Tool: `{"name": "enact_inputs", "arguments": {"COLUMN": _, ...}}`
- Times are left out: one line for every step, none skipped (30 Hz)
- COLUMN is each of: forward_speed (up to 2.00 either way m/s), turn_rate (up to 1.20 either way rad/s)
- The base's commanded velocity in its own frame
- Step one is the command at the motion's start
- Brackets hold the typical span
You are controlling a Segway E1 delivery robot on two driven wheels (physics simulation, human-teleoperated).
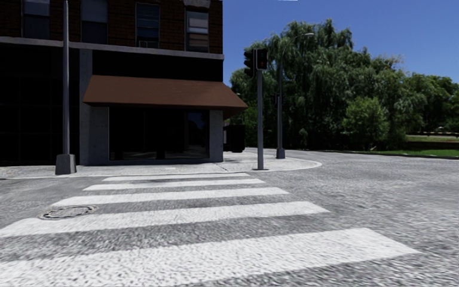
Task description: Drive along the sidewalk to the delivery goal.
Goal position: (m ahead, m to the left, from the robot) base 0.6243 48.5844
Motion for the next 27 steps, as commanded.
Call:
{"name": "enact_inputs", "arguments": {"forward_speed": 1.49, "turn_rate": 0.64}}
{"name": "enact_inputs", "arguments": {"forward_speed": 1.50, "turn_rate": 0.64}}
{"name": "enact_inputs", "arguments": {"forward_speed": 1.50, "turn_rate": 0.61}}
{"name": "enact_inputs", "arguments": {"forward_speed": 1.50, "turn_rate": 0.61}}
{"name": "enact_inputs", "arguments": {"forward_speed": 1.50, "turn_rate": 0.59}}
{"name": "enact_inputs", "arguments": {"forward_speed": 1.51, "turn_rate": 0.54}}
{"name": "enact_inputs", "arguments": {"forward_speed": 1.51, "turn_rate": 0.54}}
{"name": "enact_inputs", "arguments": {"forward_speed": 1.51, "turn_rate": 0.51}}
{"name": "enact_inputs", "arguments": {"forward_speed": 1.51, "turn_rate": 0.49}}
{"name": "enact_inputs", "arguments": {"forward_speed": 1.51, "turn_rate": 0.49}}
{"name": "enact_inputs", "arguments": {"forward_speed": 1.51, "turn_rate": 0.46}}
{"name": "enact_inputs", "arguments": {"forward_speed": 1.51, "turn_rate": 0.39}}
{"name": "enact_inputs", "arguments": {"forward_speed": 1.51, "turn_rate": 0.35}}
{"name": "enact_inputs", "arguments": {"forward_speed": 1.51, "turn_rate": 0.35}}
{"name": "enact_inputs", "arguments": {"forward_speed": 1.51, "turn_rate": 0.33}}
{"name": "enact_inputs", "arguments": {"forward_speed": 1.51, "turn_rate": 0.29}}
{"name": "enact_inputs", "arguments": {"forward_speed": 1.51, "turn_rate": 0.29}}
{"name": "enact_inputs", "arguments": {"forward_speed": 1.51, "turn_rate": 0.27}}
{"name": "enact_inputs", "arguments": {"forward_speed": 1.51, "turn_rate": 0.26}}
{"name": "enact_inputs", "arguments": {"forward_speed": 1.51, "turn_rate": 0.26}}
{"name": "enact_inputs", "arguments": {"forward_speed": 1.51, "turn_rate": 0.26}}
{"name": "enact_inputs", "arguments": {"forward_speed": 1.51, "turn_rate": 0.25}}
{"name": "enact_inputs", "arguments": {"forward_speed": 1.51, "turn_rate": 0.25}}
{"name": "enact_inputs", "arguments": {"forward_speed": 1.51, "turn_rate": 0.25}}
{"name": "enact_inputs", "arguments": {"forward_speed": 1.51, "turn_rate": 0.25}}
{"name": "enact_inputs", "arguments": {"forward_speed": 1.51, "turn_rate": 0.25}}
{"name": "enact_inputs", "arguments": {"forward_speed": 1.51, "turn_rate": 0.25}}
